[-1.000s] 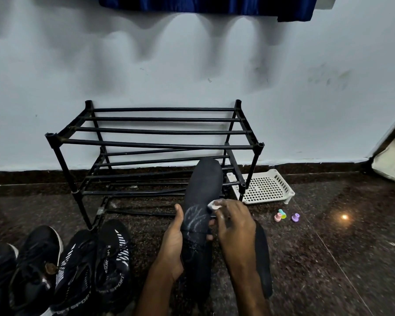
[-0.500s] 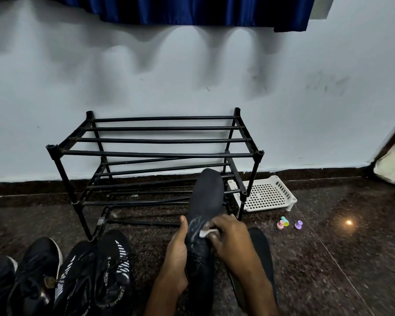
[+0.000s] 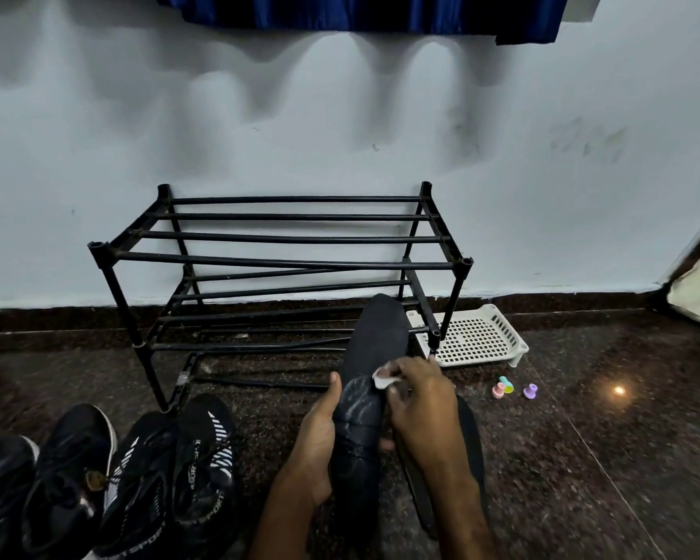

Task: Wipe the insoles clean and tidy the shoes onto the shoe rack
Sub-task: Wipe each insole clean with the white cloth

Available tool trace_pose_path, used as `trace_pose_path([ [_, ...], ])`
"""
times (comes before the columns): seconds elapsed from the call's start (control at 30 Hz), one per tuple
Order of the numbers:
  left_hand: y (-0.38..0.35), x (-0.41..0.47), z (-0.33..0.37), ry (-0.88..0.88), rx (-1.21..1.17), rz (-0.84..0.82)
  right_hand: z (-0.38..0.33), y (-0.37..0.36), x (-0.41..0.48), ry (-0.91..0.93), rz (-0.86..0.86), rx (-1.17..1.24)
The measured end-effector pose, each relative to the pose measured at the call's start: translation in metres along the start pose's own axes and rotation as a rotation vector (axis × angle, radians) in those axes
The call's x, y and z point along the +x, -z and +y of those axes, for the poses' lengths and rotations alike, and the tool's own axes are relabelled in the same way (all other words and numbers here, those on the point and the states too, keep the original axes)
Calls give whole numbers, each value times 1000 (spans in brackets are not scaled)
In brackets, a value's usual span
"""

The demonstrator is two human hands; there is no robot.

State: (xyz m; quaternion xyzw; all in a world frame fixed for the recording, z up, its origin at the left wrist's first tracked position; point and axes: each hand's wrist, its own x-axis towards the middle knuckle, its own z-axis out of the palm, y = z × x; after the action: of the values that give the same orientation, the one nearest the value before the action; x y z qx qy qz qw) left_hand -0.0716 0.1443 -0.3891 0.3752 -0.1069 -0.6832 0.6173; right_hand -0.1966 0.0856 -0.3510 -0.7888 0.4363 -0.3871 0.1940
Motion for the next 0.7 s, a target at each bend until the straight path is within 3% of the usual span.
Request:
trace_pose_path([
  [0.07,-3,0,-1,-8,29,6,-5,-1,1,-9,16,9],
  [0.2,1,-1,-1,1,1,2,-5,3,1,30,-203,13],
  [0.33,-5,-3,-3,-2,72,-8,-5,2,2,-29,30,-22],
  [0.5,-7,-2,-3,-14,63,60,-13,4,0,-10,-193,66],
  [0.63,-14,-6,-3,-2,95,81,-10,5,3,-90,3,-26],
  [0.7,-16,-7,-4,-8,69,95,-15,2,4,-91,16,-9],
])
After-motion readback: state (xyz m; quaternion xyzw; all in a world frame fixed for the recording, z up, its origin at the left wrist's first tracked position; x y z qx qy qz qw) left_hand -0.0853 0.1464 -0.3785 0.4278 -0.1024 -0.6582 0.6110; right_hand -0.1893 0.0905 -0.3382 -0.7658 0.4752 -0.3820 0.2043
